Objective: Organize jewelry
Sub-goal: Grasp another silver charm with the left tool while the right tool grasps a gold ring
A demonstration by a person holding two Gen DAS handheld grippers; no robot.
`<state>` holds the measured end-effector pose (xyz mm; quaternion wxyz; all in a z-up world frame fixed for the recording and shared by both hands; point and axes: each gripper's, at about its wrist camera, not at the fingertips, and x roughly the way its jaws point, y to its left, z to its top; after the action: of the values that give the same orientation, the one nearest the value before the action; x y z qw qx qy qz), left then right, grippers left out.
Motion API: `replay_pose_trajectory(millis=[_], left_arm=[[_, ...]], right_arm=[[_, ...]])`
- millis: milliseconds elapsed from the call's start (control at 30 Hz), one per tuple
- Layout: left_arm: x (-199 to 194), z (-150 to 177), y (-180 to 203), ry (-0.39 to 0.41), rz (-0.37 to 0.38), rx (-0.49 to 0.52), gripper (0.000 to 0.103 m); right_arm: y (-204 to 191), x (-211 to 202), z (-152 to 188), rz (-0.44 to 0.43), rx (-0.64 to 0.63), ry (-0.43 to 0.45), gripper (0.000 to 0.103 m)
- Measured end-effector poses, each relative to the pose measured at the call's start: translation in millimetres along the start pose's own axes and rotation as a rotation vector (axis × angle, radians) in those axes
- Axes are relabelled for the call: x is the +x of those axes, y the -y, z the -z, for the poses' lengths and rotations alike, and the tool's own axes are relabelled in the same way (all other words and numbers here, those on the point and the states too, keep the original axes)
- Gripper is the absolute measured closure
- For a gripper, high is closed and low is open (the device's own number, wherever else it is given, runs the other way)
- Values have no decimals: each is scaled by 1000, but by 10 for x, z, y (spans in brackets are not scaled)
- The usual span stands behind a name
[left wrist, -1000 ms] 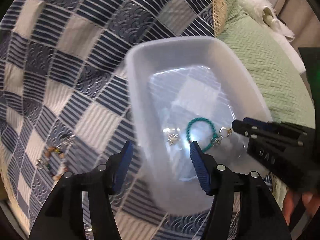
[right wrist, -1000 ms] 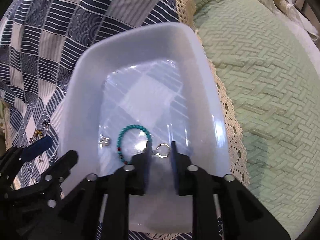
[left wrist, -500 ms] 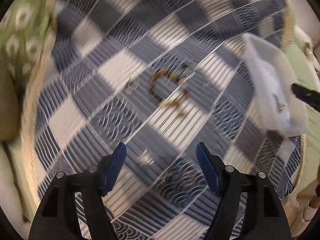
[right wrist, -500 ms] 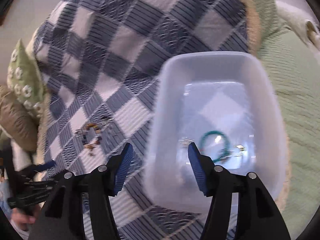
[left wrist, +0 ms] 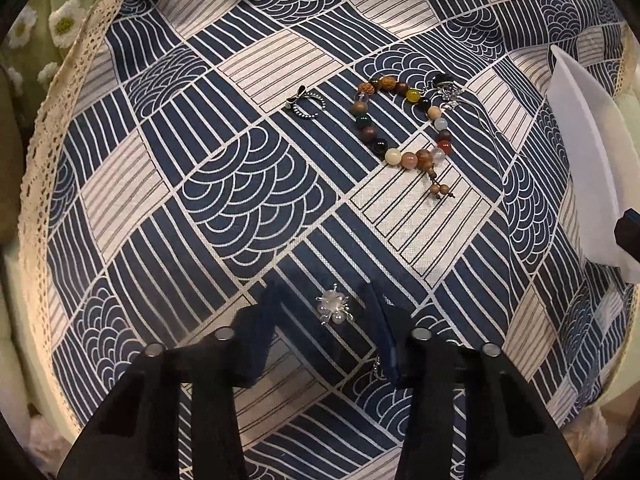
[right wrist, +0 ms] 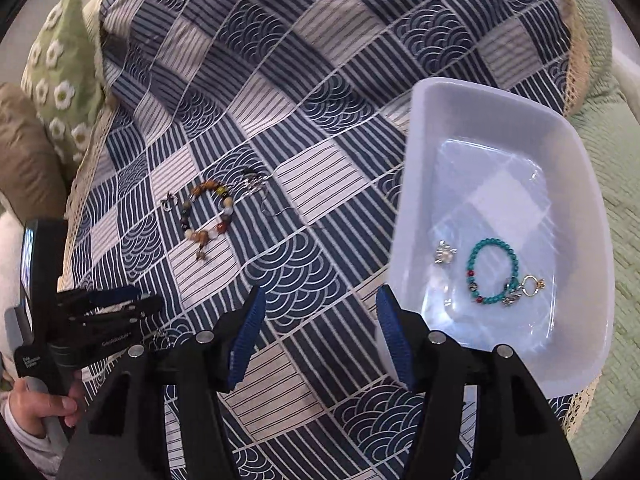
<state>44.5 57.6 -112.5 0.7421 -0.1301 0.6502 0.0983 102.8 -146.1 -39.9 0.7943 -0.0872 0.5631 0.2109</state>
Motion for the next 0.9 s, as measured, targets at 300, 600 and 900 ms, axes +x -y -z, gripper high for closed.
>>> replay_pose_trajectory(millis=[300,600,900], left_arm=[[-30,44,84,2,-29,8,88],[-320,-6,-174,72,14,-98,88],[-363,45,-325,72,76,-128,88]], right_arm=[[-407,130,170,-84,-66,-58,46],[-963,432,405,-149,-186,-159,46],[-1313,697,603,-92,-309,-206,48]])
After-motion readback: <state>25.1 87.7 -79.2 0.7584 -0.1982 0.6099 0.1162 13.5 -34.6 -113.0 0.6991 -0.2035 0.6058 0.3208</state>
